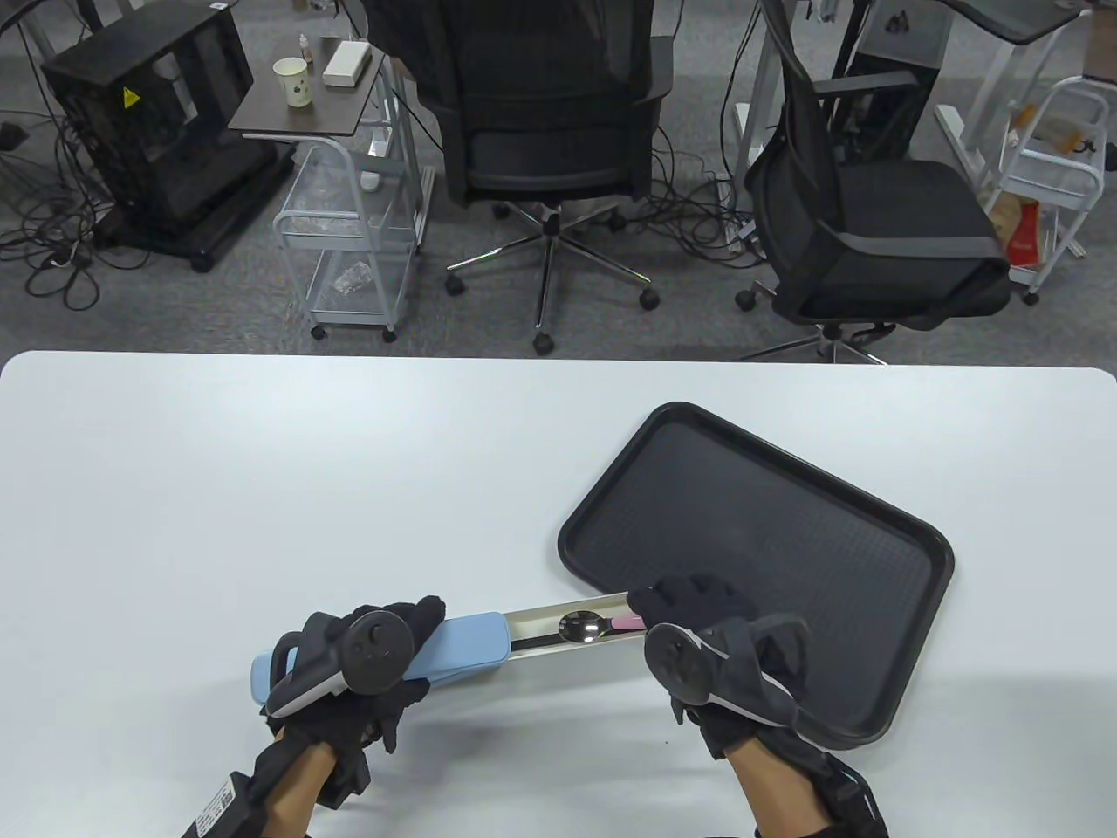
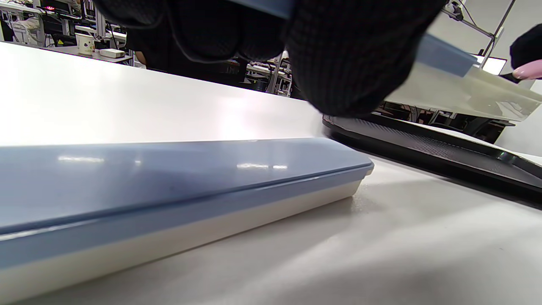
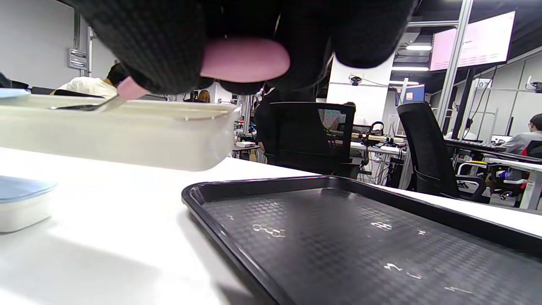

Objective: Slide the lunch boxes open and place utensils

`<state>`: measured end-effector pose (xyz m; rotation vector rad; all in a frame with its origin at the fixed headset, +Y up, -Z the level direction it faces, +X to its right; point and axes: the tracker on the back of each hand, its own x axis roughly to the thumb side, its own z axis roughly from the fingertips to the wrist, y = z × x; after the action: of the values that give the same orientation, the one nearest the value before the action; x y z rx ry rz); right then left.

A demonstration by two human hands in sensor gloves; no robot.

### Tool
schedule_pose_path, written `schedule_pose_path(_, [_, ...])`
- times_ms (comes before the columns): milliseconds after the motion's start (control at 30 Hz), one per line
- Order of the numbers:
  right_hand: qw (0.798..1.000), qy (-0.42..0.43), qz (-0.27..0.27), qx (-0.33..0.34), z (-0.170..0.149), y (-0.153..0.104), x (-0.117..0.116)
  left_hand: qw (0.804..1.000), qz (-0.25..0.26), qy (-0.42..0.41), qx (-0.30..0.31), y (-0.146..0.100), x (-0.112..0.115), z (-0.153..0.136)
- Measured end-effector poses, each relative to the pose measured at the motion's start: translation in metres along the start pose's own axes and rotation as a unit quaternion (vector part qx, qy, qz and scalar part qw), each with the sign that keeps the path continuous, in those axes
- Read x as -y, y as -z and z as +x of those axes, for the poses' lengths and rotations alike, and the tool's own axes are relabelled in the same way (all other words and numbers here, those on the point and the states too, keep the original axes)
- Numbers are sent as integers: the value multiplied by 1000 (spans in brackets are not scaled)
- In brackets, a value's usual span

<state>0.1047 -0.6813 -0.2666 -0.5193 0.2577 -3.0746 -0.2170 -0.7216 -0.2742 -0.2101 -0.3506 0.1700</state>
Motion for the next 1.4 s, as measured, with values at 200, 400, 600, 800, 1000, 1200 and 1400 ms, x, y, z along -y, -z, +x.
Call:
schedule_pose_path(200, [1000, -7, -16, 9, 11, 0, -8, 1000, 2, 9, 7, 0, 0, 4])
schedule_pose_path(400, [999, -15, -31, 37, 38, -1, -12, 1000, -1, 13, 17, 0, 1, 8])
schedule_pose_path(600, [997, -17, -52, 48, 48, -4, -10, 999, 0, 16, 33, -1, 2, 15])
schedule_pose_path(800, [997, -20, -52, 56, 52, -5, -12, 999, 1, 15, 44, -2, 3, 20])
schedule_pose_path(1000, [996, -21, -55, 62, 54, -6, -11, 999, 3, 13, 52, -2, 4, 22])
schedule_pose_path(1200, [996, -21, -57, 67, 57, -7, -11, 998, 2, 11, 54, -2, 4, 22])
schedule_pose_path(1400, [996, -21, -58, 64, 55, -7, -11, 999, 2, 6, 52, -2, 4, 21])
